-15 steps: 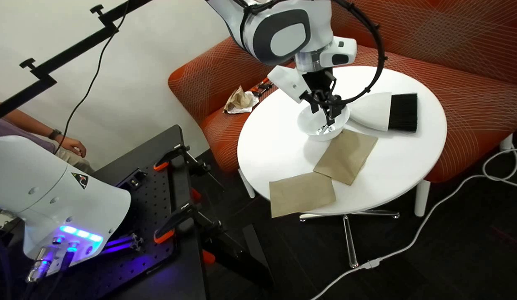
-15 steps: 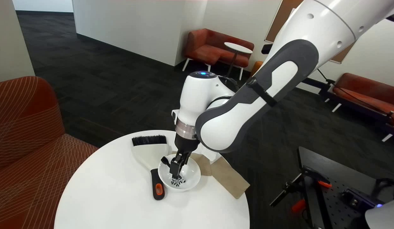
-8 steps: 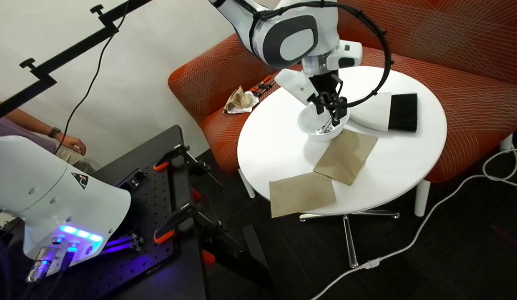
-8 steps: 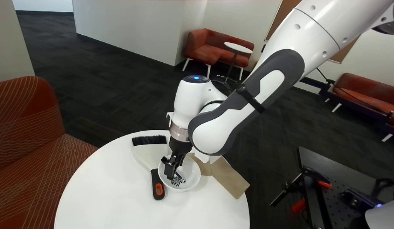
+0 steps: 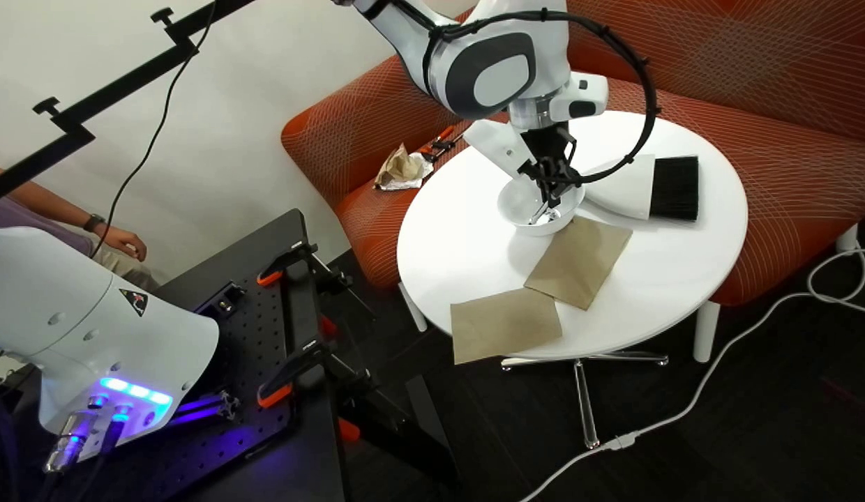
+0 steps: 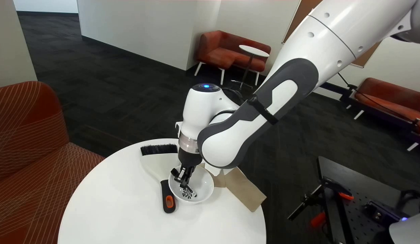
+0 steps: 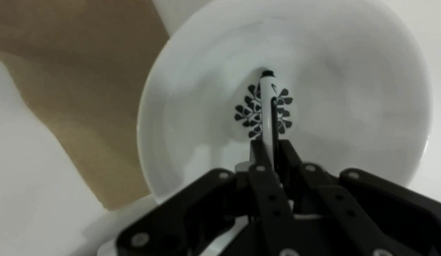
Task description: Remove the object from the white bowl and put it on the table
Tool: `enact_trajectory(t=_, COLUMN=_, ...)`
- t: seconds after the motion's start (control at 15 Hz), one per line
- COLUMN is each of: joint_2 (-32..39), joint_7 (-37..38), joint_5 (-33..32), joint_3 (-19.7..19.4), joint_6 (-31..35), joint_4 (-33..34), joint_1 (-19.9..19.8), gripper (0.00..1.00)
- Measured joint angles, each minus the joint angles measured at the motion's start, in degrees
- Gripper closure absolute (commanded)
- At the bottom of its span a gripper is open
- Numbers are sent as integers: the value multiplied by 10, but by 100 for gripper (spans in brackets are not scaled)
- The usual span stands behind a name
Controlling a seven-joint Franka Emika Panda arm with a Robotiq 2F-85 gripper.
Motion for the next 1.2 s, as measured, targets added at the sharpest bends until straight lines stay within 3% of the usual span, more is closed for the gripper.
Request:
enact_trajectory(t=0.33, joint_2=-37, joint_7=1, joint_5=-1, joint_3=-8, joint_6=33, joint_4=-31, joint_1=17, gripper=97)
enact_trajectory(t=0.8, joint_2=-193, joint_7=2, joint_5=-33, joint_3=-20, joint_6=76, joint_4=-157, joint_1=66, gripper=97)
enact_trajectory(t=1.2, joint_2=-230, joint_7=0, joint_5=-97, joint_3=-15, joint_6=63, joint_4=-166, joint_1=109, gripper=97)
